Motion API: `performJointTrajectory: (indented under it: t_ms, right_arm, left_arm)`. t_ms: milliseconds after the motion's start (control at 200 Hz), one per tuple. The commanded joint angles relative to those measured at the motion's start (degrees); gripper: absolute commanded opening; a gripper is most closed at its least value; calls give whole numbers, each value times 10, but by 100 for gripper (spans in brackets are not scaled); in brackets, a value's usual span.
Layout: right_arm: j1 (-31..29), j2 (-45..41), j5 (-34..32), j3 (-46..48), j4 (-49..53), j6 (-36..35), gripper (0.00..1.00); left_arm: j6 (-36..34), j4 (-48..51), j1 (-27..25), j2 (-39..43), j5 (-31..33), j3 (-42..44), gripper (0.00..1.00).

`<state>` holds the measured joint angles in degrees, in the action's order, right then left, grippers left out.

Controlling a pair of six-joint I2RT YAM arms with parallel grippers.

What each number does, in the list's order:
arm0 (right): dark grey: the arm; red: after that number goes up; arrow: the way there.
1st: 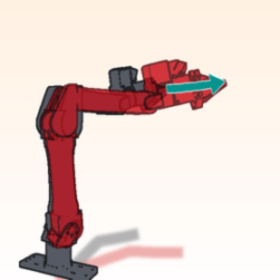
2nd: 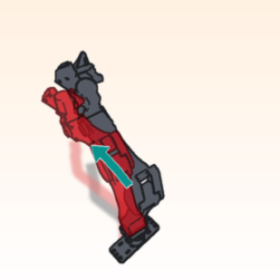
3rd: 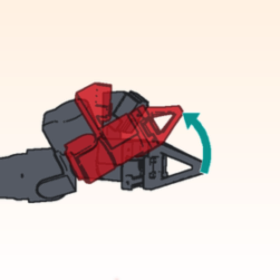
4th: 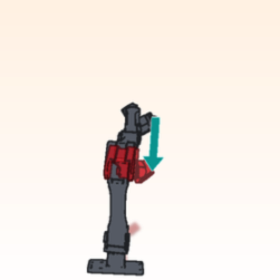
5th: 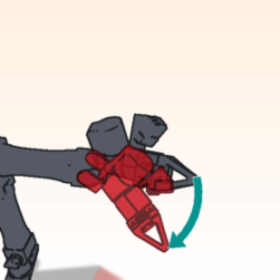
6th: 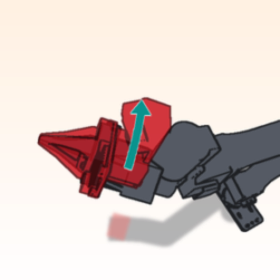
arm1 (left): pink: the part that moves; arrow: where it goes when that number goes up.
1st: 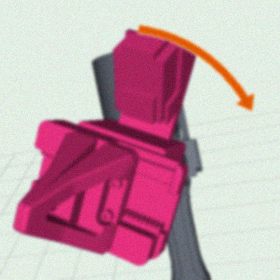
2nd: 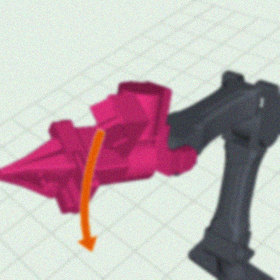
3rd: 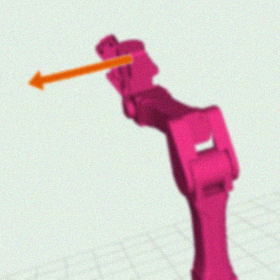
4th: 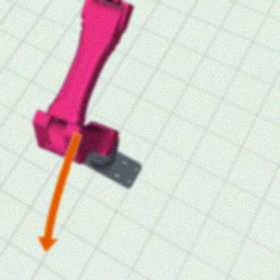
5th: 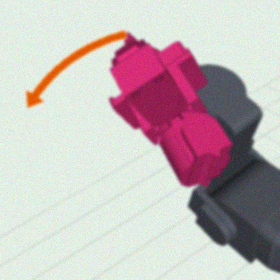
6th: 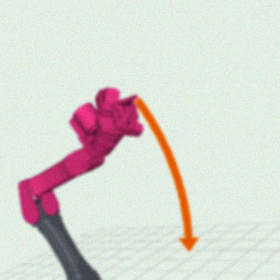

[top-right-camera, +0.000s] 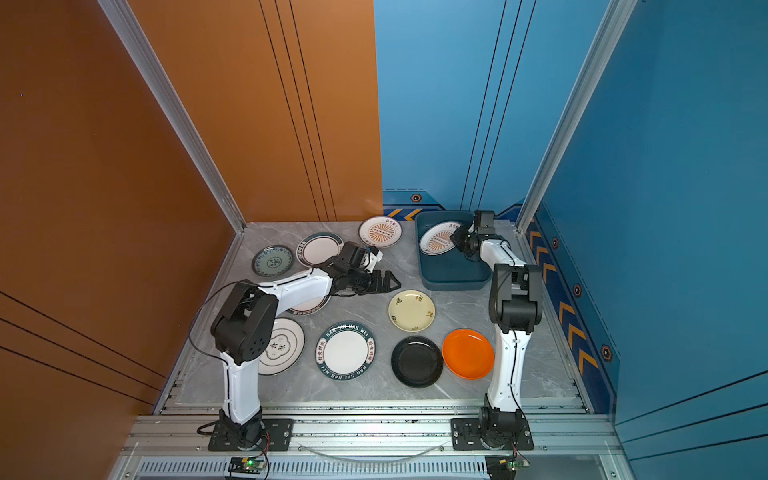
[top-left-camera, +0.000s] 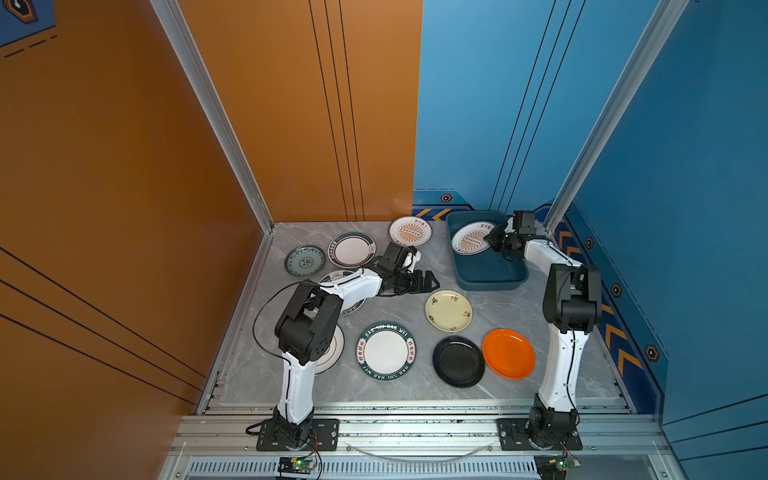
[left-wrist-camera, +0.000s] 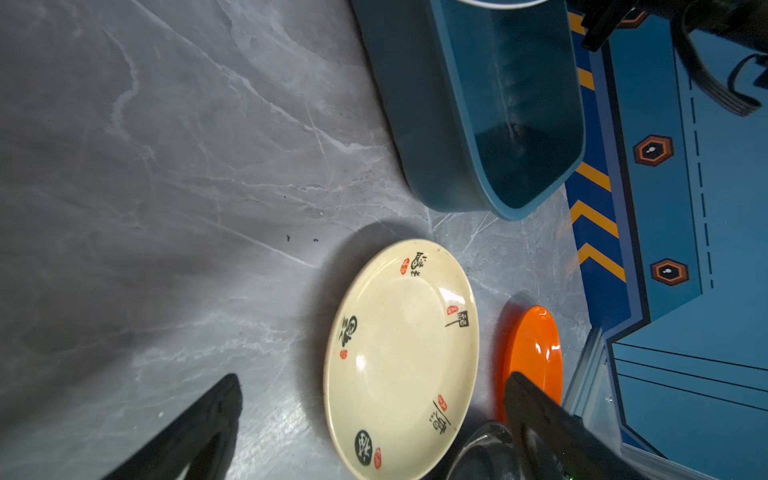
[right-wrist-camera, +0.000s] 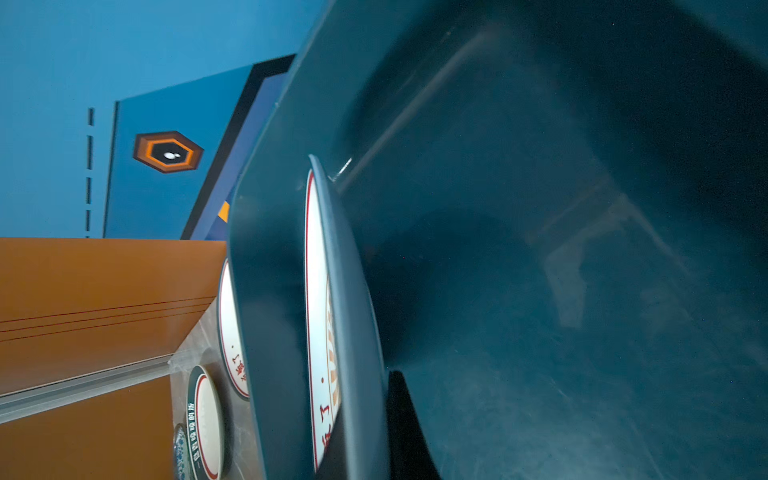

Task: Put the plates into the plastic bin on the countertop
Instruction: 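Carry the sunburst plate with the right gripper into the teal bin, then release the sunburst plate in the bin while left gripper grasps the cream plate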

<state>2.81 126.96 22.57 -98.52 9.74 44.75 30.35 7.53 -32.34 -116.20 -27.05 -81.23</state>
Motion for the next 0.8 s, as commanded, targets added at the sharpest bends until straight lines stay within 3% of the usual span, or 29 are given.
performJointTrajectory:
  t_ms: [0,235,456,476,651,791]
  right_arm:
    - [-7,8,-15,-41,9,-13,0]
    - [-10,62,-48,-117,102,-32,1]
    - [-18,88,-98,-150,173,-60,6]
    - [-18,90,-99,-152,176,-61,7]
    - [-19,107,-127,-175,216,-79,24]
    - [-27,131,-174,-218,283,-105,31]
  left_arm:
    - [-26,28,-6,-24,15,-21,97]
    - [-22,28,-9,-61,4,-44,89]
    - [-26,50,-12,-69,-1,-53,87]
    - [-26,51,-13,-69,-1,-53,83]
    - [-43,74,-17,-70,1,-62,80]
    - [-63,103,-24,-74,12,-67,81]
